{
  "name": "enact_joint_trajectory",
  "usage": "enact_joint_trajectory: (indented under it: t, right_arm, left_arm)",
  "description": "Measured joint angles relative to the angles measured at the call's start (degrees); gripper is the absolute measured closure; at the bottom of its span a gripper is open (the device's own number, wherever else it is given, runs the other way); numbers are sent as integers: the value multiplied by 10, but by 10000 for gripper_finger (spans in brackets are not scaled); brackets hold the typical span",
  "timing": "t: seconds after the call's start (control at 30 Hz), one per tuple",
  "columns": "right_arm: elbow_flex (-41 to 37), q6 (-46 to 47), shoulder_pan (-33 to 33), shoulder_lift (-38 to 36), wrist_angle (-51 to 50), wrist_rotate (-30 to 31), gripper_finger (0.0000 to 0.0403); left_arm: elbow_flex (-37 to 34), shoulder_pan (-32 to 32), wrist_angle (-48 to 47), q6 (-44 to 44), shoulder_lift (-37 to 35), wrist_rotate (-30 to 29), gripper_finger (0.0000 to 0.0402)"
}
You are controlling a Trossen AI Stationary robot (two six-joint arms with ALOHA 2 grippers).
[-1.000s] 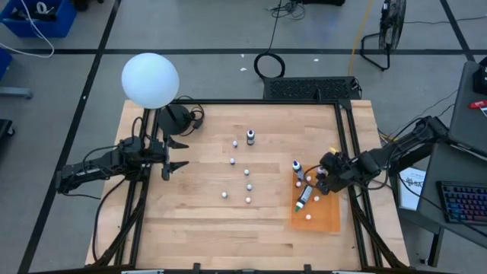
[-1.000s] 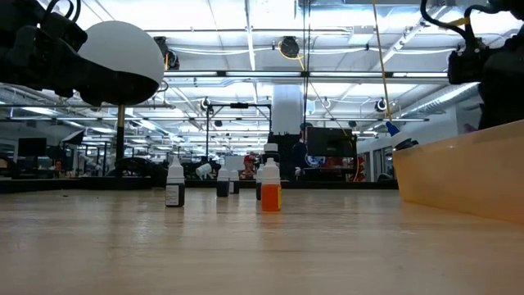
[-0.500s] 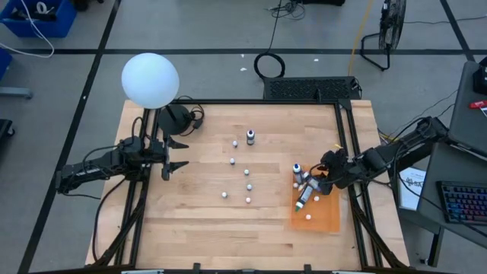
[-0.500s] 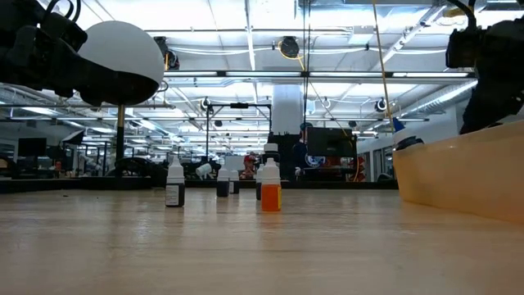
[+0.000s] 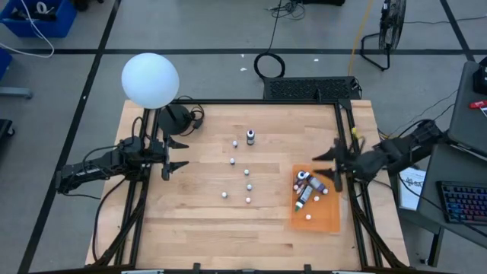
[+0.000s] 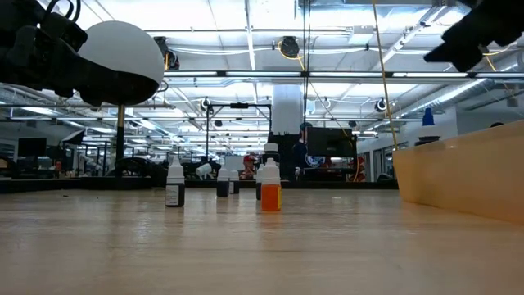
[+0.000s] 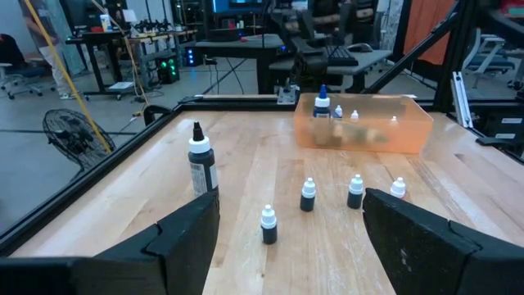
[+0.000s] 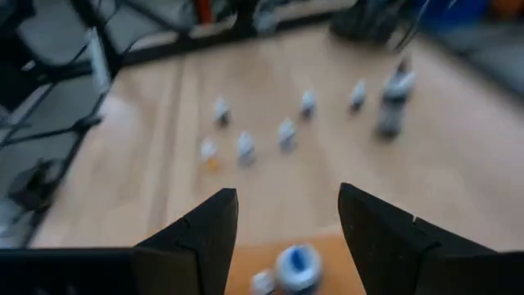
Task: Pick & Place food coloring
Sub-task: Put the big black food coloring bottle into the orange bin
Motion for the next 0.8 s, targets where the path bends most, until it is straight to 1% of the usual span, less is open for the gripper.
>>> enact_joint_trajectory:
  t: [0.13, 0.2, 0.3, 0.47, 0.63, 0.8]
  right_arm:
    - [-5, -98, 0, -79, 4, 95, 204]
    - [-18, -133, 0, -114, 5, 118, 204]
    - [-52, -164, 0, -165, 16, 119, 204]
    - [-115, -238, 0, -221, 139, 89, 204]
    - [-210, -293, -1, -237, 242, 85, 204]
    - [-295, -331, -21, -237, 337, 80, 205]
  left_arm:
    - [0, 0, 0, 0, 0, 0, 103]
    - [0, 0, 0, 0, 0, 0, 103]
    - [0, 0, 0, 0, 0, 0, 103]
    - [0, 0, 0, 0, 0, 0, 103]
    - [0, 0, 0, 0, 0, 0, 103]
    - [0, 0, 0, 0, 0, 0, 103]
